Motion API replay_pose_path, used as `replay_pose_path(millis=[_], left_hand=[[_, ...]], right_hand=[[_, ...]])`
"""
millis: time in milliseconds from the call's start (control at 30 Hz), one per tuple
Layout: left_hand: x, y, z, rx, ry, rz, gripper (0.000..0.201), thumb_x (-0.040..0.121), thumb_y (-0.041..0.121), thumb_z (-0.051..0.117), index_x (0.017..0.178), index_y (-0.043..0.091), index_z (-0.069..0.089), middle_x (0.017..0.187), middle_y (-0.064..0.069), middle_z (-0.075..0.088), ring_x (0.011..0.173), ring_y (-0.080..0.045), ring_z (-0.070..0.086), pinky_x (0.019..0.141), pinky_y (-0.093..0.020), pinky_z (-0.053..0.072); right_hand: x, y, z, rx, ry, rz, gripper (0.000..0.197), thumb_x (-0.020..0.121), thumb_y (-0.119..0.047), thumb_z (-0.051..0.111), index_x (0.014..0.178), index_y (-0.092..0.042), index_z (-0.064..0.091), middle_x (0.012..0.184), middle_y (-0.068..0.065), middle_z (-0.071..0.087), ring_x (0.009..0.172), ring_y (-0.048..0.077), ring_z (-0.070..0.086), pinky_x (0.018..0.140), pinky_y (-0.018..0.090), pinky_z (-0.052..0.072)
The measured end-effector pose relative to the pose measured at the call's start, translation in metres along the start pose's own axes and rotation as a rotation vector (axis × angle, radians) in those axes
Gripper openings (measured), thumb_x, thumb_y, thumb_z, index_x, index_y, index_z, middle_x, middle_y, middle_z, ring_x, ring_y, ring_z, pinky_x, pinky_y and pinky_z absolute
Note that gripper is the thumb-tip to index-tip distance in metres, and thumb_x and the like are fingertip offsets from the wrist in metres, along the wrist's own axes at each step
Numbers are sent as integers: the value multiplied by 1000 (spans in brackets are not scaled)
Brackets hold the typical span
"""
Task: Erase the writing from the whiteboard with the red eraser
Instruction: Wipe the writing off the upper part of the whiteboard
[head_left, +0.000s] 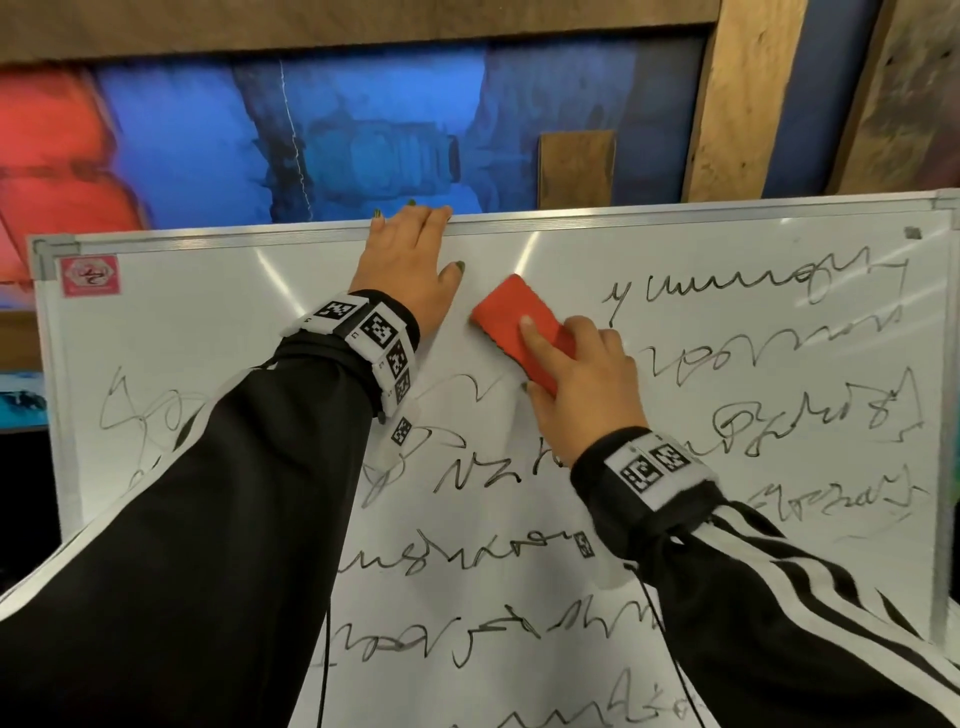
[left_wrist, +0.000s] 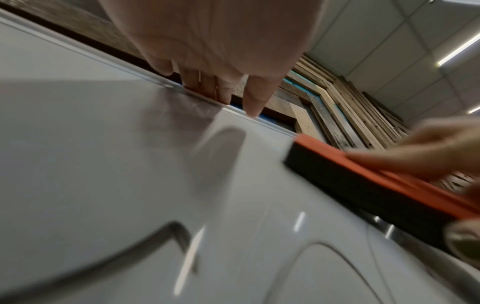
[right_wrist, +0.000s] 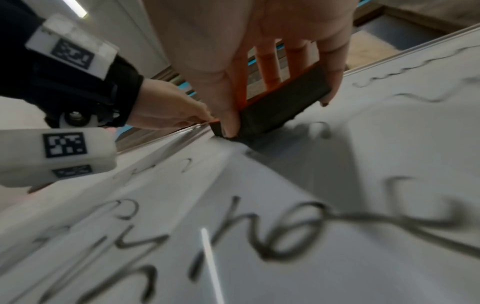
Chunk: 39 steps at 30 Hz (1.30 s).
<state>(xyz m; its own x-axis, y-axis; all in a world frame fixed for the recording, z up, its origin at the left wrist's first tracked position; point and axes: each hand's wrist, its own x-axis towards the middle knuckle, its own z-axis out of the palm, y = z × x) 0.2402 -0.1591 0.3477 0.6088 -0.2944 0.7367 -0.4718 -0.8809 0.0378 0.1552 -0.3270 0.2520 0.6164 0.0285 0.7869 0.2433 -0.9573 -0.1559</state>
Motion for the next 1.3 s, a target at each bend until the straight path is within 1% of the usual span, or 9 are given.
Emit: replay_pose_path(millis=[233, 433, 567, 733, 867, 967, 1067, 1167, 1300], left_hand=[[2, -1, 2, 62, -15, -13, 50, 94, 28, 40, 142, 15, 30, 144, -4, 35, 137, -22, 23, 115, -43, 3], [10, 22, 2, 106, 54, -130, 40, 95, 33, 33, 130, 19, 44, 131, 0, 47, 127, -20, 38, 113, -52, -3], [16, 45, 9, 153, -22, -76, 46, 96, 38, 30, 139, 22, 37, 140, 2, 41, 132, -19, 32, 112, -52, -6], [21, 59, 10, 142, 21, -133, 41, 93, 36, 33, 130, 21, 44, 130, 0, 47, 119, -22, 43, 106, -51, 16], [17, 57, 16, 147, 33, -143, 43, 93, 36, 36, 134, 24, 39, 135, 2, 43, 126, -19, 37, 108, -54, 15], [13, 57, 21, 147, 46, -152, 48, 92, 37, 37, 138, 24, 34, 140, 2, 38, 131, -17, 30, 108, -54, 12], [9, 59, 26, 142, 62, -167, 52, 93, 40, 35, 141, 22, 29, 144, 1, 32, 137, -16, 22, 109, -54, 8], [7, 57, 29, 140, 69, -170, 54, 93, 40, 35, 143, 22, 26, 147, 1, 29, 139, -16, 18, 110, -54, 6], [6, 59, 29, 133, 71, -166, 55, 92, 40, 36, 143, 21, 26, 147, 0, 29, 139, -17, 17, 110, -55, 6]], right_hand=[[-29, 59, -19, -38, 71, 285, 58, 82, -22, 66, 137, -24, 47, 121, 16, 47, 104, 34, 42, 84, 45, 42], [-36, 72, -21, -23, 46, 149, 59, 76, -18, 73, 132, -20, 53, 114, 18, 52, 97, 35, 47, 79, 45, 46], [-23, 92, -35, -46, 37, 161, 57, 77, -19, 72, 131, -23, 54, 119, 17, 51, 100, 35, 45, 83, 46, 45], [4, 80, -36, -34, -8, 145, 57, 82, -26, 66, 136, -25, 47, 122, 14, 46, 105, 33, 42, 87, 46, 43], [-15, 102, -39, -47, 27, 132, 57, 79, -20, 69, 133, -21, 52, 117, 19, 50, 97, 36, 46, 81, 48, 46], [-9, 116, -45, -39, 60, 221, 58, 81, -21, 67, 136, -24, 48, 119, 16, 47, 102, 35, 42, 86, 47, 44], [-11, 105, -40, -14, 15, 185, 60, 84, -25, 64, 140, -24, 41, 122, 13, 44, 105, 31, 41, 90, 43, 42], [-26, 109, -37, -47, 5, 47, 60, 78, -18, 71, 134, -17, 50, 114, 22, 49, 95, 37, 48, 78, 47, 48], [-13, 120, -43, -82, 56, 93, 60, 76, -15, 72, 132, -17, 53, 109, 23, 50, 91, 38, 47, 75, 45, 46]])
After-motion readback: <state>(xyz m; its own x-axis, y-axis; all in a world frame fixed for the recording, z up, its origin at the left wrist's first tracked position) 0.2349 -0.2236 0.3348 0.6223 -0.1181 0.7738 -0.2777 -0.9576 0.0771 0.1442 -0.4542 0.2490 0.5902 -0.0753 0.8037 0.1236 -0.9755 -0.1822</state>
